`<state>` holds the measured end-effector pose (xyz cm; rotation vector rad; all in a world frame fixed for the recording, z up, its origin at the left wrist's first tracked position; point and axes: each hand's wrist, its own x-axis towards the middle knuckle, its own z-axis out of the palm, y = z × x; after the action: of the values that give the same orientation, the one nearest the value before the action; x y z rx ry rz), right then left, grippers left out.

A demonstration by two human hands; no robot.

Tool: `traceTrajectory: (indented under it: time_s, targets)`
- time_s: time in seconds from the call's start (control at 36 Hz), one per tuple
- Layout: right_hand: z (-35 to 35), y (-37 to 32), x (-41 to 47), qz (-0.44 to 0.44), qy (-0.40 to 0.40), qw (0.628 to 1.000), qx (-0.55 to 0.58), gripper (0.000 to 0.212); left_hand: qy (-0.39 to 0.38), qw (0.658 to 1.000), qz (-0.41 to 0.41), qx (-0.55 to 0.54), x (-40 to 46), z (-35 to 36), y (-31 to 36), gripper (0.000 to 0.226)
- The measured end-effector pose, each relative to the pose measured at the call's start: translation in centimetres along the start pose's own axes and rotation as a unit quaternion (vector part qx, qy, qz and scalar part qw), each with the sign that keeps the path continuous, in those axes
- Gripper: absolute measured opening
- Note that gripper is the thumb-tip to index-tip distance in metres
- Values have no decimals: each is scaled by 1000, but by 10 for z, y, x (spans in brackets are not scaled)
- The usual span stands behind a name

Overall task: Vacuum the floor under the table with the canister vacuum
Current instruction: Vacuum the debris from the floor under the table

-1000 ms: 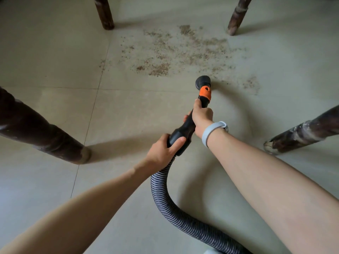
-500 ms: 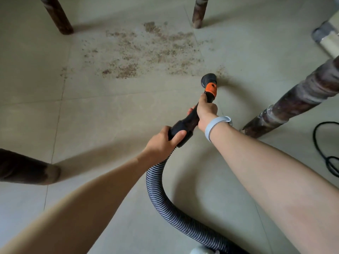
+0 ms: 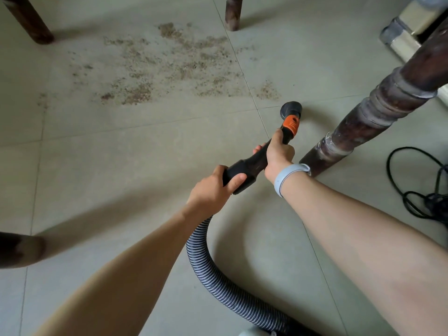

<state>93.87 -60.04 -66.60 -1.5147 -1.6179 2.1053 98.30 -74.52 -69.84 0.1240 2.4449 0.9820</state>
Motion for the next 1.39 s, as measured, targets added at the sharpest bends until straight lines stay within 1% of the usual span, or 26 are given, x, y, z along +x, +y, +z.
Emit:
traceTrajectory:
  time_s: [0.08, 0.25, 0.39, 0.47, 0.61, 0.69, 0.81, 0.97, 1.25, 1.39]
  targets:
    - [-3, 2, 1, -6, 18, 1000, 2, 40, 2, 1000, -3, -8, 2, 4, 0, 55]
    - [-5, 3, 4, -4, 60, 998, -21, 42, 8, 999, -12, -35, 7, 8, -3, 52]
    - [-6, 2, 9, 7, 67, 997, -37, 46, 6, 999, -11, -39, 10, 11, -1, 52]
    - [-8, -2, 13, 13, 53, 998, -17, 42, 7, 999, -6, -43, 13, 11, 2, 52]
    - [-16, -14, 25, 20, 32, 999, 19, 50, -1, 999, 9, -47, 17, 14, 14, 49]
    - [-20, -20, 32, 19, 19, 999, 36, 45, 0, 1000, 12, -26, 18, 17, 22, 52]
    - [-19, -20, 35, 19, 6, 999, 45, 44, 6, 1000, 17, 21, 17, 18, 25, 54]
    - [-10, -21, 32, 25, -12, 998, 60, 39, 10, 999, 21, 44, 17, 12, 23, 57]
    - [6, -22, 36, 41, -54, 997, 23, 42, 12, 1000, 17, 16, 16, 4, 18, 60]
    - [15, -18, 35, 32, -64, 997, 8, 43, 19, 1000, 6, 7, 14, 2, 11, 57]
